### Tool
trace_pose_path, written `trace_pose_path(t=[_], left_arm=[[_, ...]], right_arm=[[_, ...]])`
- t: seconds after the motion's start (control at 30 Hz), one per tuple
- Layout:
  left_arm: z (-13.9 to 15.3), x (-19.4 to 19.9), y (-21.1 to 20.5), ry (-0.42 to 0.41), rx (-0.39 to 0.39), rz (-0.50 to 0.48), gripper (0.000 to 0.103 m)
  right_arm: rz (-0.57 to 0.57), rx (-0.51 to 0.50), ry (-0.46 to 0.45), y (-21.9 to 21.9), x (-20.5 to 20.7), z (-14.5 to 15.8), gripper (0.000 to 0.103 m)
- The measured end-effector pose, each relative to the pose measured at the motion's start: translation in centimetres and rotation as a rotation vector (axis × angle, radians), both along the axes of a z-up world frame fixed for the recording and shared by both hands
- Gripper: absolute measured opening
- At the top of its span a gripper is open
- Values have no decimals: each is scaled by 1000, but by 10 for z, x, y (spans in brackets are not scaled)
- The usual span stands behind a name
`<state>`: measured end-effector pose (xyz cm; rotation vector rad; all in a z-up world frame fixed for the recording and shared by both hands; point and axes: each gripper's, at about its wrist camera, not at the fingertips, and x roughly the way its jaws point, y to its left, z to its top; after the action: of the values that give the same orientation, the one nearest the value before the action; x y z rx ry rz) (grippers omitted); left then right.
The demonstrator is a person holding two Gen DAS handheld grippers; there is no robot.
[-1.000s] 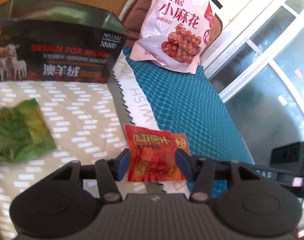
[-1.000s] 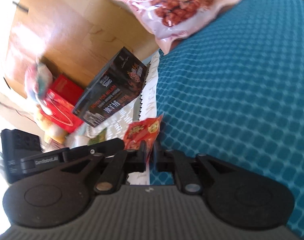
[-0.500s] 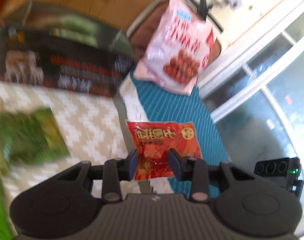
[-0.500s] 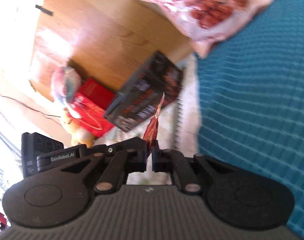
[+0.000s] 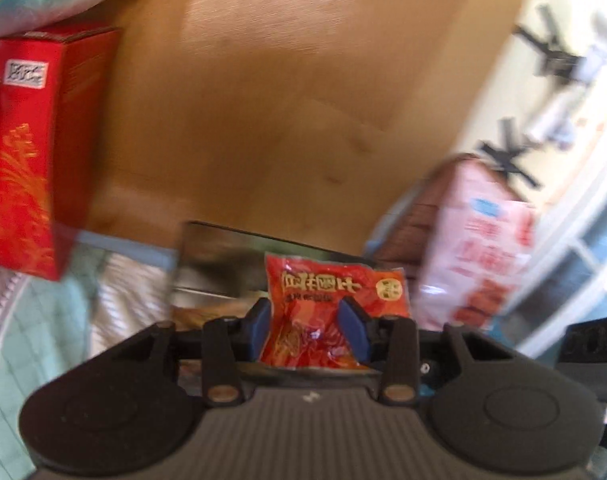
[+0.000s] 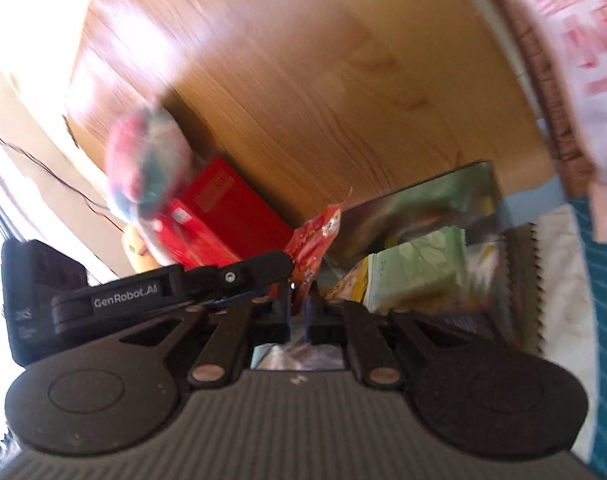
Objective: Organize snacks
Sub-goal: 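Lift the red packet and drop it into the tin box, then grasp the green leaf-print packet with the left gripper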
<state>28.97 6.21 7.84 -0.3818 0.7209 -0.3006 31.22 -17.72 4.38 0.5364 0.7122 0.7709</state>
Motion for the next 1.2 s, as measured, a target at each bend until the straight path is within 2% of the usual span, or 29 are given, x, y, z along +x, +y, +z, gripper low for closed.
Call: trace_pose_path(t=[0.07, 0.1, 0.2, 0.23, 0.33, 0.47, 0.7, 0.8, 0.87, 0.93, 1.0, 1.03, 1.07, 1.13, 1.2], left_arm=[[-8, 6, 3, 13, 42, 32, 46], [-11, 8, 3, 15, 60, 44, 53], [-11, 1, 5, -15, 90, 60, 55], [-9, -3, 7, -27, 85, 58, 55], [1, -26, 12, -73, 65, 50, 55], [7, -73, 21, -98, 41, 20, 56], [-13, -161, 22, -43, -45, -95, 56], [-25, -181, 4, -13, -78, -165, 56], [-34, -190, -8, 3, -94, -212, 56], [-40, -194, -21, 17, -87, -239, 56], [-43, -196, -28, 32, -80, -240, 56], [-44, -197, -30, 37, -82, -239, 56], [-44, -200, -29, 37, -82, -235, 56], [-43, -204, -26, 37, -73, -219, 57], [-41, -207, -21, 39, -69, -195, 58]], right_arm=[[5, -62, -10, 16, 9, -4, 12], [7, -94, -24, 24, 11, -5, 13], [1, -187, -53, 37, 11, -5, 25], [0, -191, -64, 36, 7, -4, 34], [-25, -193, -102, 25, -14, 3, 39], [-8, -176, -113, -3, -58, 5, 42], [16, -216, -76, -61, -160, -24, 46], [-10, -295, -93, -77, -210, -38, 58], [-13, -351, -139, -75, -240, -42, 68], [16, -411, -176, -59, -257, -45, 70], [36, -553, -268, -42, -269, -51, 64], [50, -627, -317, -32, -270, -53, 56], [70, -675, -362, -26, -269, -54, 56], [135, -722, -452, -17, -262, -51, 55], [255, -737, -539, -8, -253, -49, 56]])
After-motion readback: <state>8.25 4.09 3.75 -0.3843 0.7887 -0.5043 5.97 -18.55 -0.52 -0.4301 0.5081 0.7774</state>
